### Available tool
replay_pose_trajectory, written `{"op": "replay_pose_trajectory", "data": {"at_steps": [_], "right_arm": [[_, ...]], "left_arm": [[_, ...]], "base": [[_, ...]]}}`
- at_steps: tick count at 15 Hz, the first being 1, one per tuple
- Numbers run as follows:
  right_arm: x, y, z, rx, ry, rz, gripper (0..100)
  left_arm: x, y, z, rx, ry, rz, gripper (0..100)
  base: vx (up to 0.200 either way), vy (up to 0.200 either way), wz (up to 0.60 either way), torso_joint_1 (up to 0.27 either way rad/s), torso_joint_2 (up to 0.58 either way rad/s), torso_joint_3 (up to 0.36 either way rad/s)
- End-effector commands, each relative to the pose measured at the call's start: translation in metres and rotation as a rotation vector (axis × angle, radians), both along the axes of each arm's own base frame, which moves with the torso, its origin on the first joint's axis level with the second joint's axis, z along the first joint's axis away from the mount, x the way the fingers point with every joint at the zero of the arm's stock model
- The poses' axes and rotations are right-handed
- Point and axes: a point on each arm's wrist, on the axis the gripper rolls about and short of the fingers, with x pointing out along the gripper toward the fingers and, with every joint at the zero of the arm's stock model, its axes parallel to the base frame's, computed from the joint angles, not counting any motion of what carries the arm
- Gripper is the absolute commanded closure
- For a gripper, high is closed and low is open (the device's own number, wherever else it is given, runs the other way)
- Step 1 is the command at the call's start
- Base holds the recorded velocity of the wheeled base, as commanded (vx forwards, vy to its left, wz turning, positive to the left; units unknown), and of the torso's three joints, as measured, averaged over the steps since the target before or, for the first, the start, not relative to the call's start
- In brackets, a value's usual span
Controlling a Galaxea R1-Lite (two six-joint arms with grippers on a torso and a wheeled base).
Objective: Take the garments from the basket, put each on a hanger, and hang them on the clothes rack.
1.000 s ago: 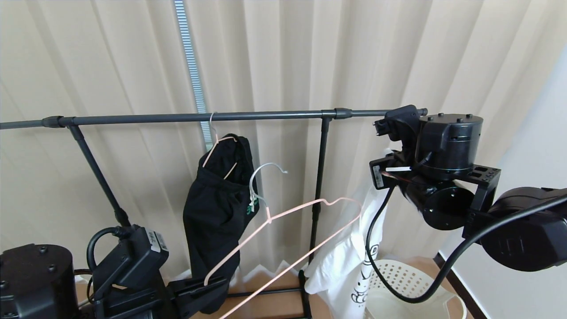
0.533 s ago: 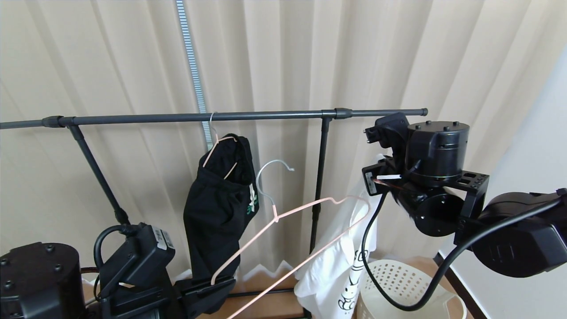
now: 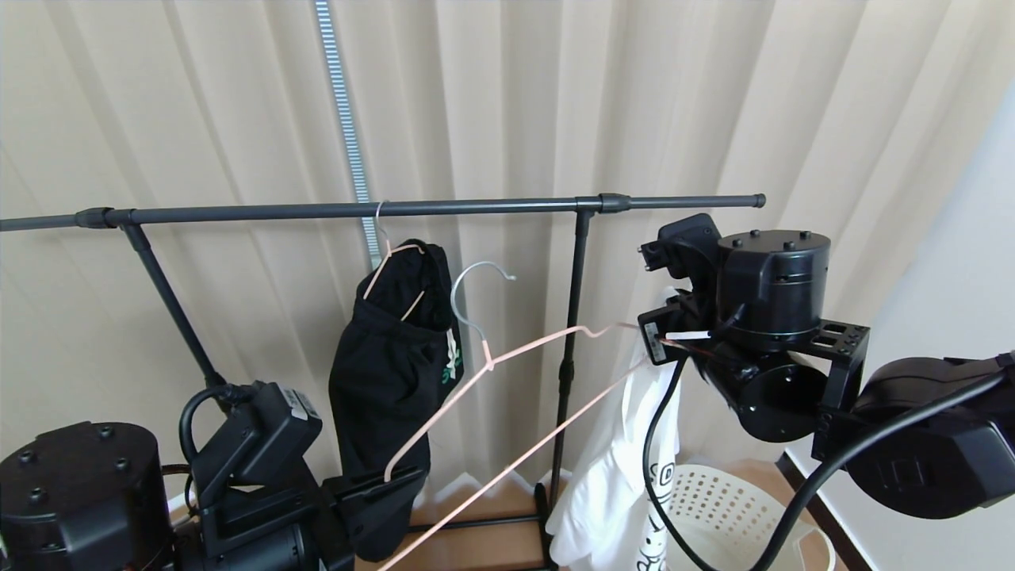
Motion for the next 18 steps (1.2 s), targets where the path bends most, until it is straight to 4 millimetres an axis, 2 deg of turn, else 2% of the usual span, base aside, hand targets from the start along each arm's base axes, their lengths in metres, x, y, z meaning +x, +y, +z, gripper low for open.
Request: {"op": "replay_pose_trajectory", "data": {"at_steps": [1, 7, 18], "right_arm": [[-0.002, 0.002, -0.001, -0.004, 0.004, 0.009, 100], [-0.015, 0.017, -0.006, -0.013, 0.015, 0.067, 100], [-0.070, 0.059, -0.004, 0.029, 0.015, 0.271, 100]], "left_arm": [[0.004, -0.002, -0.006, 0.012, 0.013, 0.012, 100], [0.007, -0.004, -0.006, -0.008, -0.005, 0.015, 100], [0.008, -0.003, -0.005, -0.020, -0.023, 0.026, 100]], "base": [[0.000, 0.000, 0.00, 0.000, 0.00, 0.000], [0.000, 0.000, 0.00, 0.000, 0.00, 0.000], [0.000, 0.000, 0.00, 0.000, 0.00, 0.000]]}}
